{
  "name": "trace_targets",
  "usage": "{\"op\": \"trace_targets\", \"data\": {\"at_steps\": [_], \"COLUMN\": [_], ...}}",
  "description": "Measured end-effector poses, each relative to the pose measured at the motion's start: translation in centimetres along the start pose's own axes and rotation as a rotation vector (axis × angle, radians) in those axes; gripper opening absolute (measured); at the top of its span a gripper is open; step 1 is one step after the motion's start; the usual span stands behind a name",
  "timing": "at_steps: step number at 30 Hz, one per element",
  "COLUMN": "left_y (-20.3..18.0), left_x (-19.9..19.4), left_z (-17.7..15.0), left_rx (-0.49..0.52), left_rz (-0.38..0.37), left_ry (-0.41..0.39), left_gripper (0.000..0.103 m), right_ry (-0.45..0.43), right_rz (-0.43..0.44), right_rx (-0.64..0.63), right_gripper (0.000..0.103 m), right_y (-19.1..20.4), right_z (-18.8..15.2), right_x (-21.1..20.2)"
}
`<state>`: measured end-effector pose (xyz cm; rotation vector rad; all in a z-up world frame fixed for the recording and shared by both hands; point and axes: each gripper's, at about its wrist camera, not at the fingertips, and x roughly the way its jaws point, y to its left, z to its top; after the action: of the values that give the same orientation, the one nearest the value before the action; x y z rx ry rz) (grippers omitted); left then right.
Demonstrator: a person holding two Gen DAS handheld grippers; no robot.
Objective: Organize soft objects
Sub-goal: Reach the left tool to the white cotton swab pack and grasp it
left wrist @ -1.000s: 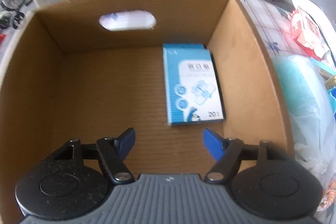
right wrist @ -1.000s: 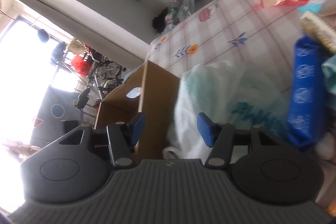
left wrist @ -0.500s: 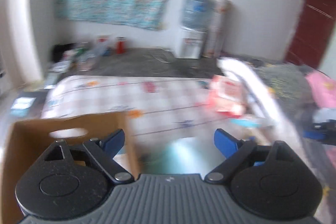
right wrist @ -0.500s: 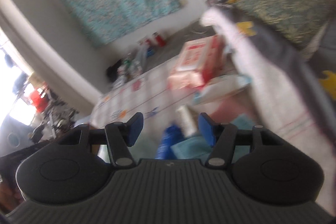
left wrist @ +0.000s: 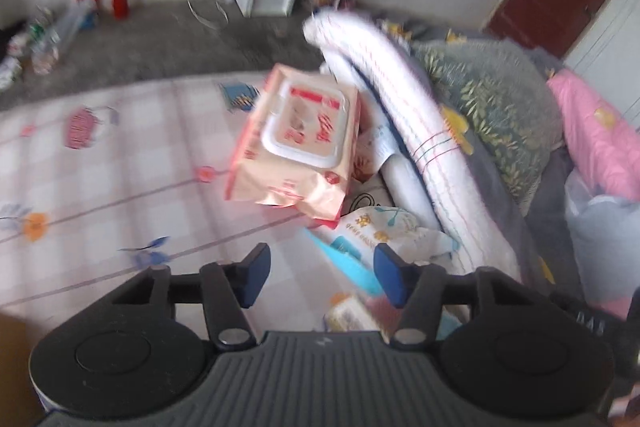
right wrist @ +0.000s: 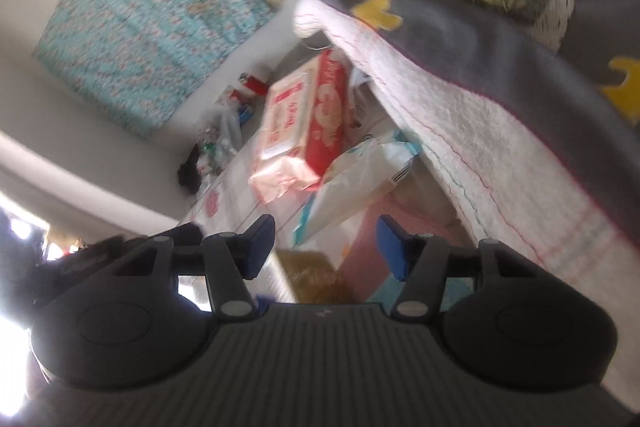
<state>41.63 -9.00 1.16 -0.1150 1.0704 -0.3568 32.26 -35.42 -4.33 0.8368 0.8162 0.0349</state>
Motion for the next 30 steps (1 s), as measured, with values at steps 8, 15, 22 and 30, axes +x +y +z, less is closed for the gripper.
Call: {"op": "trace_targets", "data": {"at_steps": [8, 15, 22, 30], "left_y": [0.6, 0.6, 0.9, 0.3], "left_x": [9.1, 11.2, 10.4, 5.2], "left_z": [2.4, 2.4, 2.2, 1.7], "left_rx": [-0.141, -0.213, -0.255, -0.223], "left_rz": [-0.101, -0.122, -0.122, -0.201], "left_ry": [0.186, 0.226, 0.208, 0.164], "left_gripper": [0.063, 0.062, 0.049, 0.027], "right_ry": [-0.008, -0.017, -0.032, -0.05], "right_rz": [-0.026, -0.019, 0.033, 0.111], "right_rx": [0.102, 0.131, 0.177, 0.137], "right_gripper": [0.057, 0.051, 0.032, 0.02], "right_y": [-2.0, -2.6, -2.8, -0.9], "right_z": [1.3, 1.6, 1.6, 1.4], "right_x": [5.8, 8.8, 10.0, 6.9]}}
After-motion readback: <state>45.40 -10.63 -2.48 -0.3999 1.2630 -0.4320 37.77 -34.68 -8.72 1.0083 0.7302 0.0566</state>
